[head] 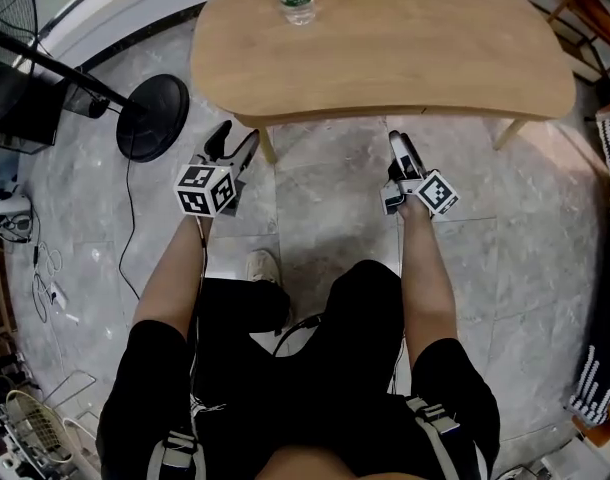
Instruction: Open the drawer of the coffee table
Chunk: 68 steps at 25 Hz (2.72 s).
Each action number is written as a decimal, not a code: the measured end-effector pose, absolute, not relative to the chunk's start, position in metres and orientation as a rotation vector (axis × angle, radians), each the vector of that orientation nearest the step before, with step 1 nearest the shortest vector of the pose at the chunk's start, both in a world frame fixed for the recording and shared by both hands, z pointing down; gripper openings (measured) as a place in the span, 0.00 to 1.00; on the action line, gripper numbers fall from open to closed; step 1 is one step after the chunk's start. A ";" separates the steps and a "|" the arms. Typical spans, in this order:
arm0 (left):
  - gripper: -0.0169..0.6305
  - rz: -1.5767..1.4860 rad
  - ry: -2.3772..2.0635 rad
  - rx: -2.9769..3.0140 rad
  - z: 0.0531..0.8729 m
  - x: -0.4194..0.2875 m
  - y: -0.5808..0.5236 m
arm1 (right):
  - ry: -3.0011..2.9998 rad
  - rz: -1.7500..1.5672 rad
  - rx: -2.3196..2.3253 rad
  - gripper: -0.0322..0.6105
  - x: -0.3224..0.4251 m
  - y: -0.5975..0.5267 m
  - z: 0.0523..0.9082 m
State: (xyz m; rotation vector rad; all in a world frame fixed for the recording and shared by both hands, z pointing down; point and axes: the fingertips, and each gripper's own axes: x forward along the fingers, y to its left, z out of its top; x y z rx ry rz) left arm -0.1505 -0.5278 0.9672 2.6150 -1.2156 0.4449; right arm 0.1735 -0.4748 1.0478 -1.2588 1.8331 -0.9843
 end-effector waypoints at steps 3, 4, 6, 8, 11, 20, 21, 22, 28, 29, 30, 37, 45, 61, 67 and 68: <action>0.45 0.465 -1.192 2.642 0.972 -0.147 -0.544 | 1.769 -0.962 -1.264 0.64 0.187 -0.491 1.055; 0.45 0.458 -1.188 2.648 0.972 -0.145 -0.549 | 1.759 -0.954 -1.299 0.64 0.193 -0.495 1.060; 0.45 0.448 -1.162 2.669 0.972 -0.139 -0.557 | 1.726 -0.950 -1.298 0.64 0.199 -0.503 1.061; 0.45 0.448 -1.124 2.689 0.972 -0.132 -0.560 | 1.673 -0.938 -1.191 0.64 0.198 -0.510 1.047; 0.45 0.434 -1.113 2.684 0.975 -0.131 -0.564 | 1.615 -0.893 -1.090 0.64 0.203 -0.518 1.027; 0.38 0.439 -1.119 2.672 0.974 -0.138 -0.562 | 1.477 -0.947 -0.916 0.53 0.209 -0.521 1.027; 0.38 0.445 -1.117 2.673 0.973 -0.138 -0.560 | 1.480 -0.948 -0.913 0.53 0.209 -0.519 1.026; 0.38 0.452 -1.115 2.674 0.973 -0.139 -0.557 | 1.485 -0.950 -0.909 0.53 0.208 -0.516 1.026; 0.36 0.512 -1.067 2.664 0.973 -0.143 -0.529 | 1.520 -0.976 -0.890 0.52 0.204 -0.486 1.025; 0.36 0.526 -1.056 2.664 0.972 -0.144 -0.523 | 1.524 -0.980 -0.883 0.52 0.203 -0.481 1.025; 0.36 0.541 -1.045 2.664 0.972 -0.145 -0.517 | 1.525 -0.983 -0.876 0.52 0.203 -0.475 1.025; 0.33 0.575 -0.994 2.667 0.973 -0.148 -0.473 | 1.555 -1.010 -0.854 0.51 0.202 -0.436 1.027; 0.31 0.646 -0.906 2.676 0.970 -0.162 -0.430 | 1.565 -1.037 -0.851 0.51 0.187 -0.389 1.025; 0.30 0.648 -0.925 2.690 0.972 -0.171 -0.407 | 1.615 -1.068 -1.021 0.41 0.174 -0.366 1.028; 0.30 0.792 -0.948 2.669 0.973 -0.192 -0.393 | 1.766 -1.018 -1.401 0.35 0.172 -0.347 1.013; 0.30 0.749 -0.984 2.650 0.965 -0.198 -0.394 | 1.797 -0.986 -1.490 0.35 0.176 -0.342 1.009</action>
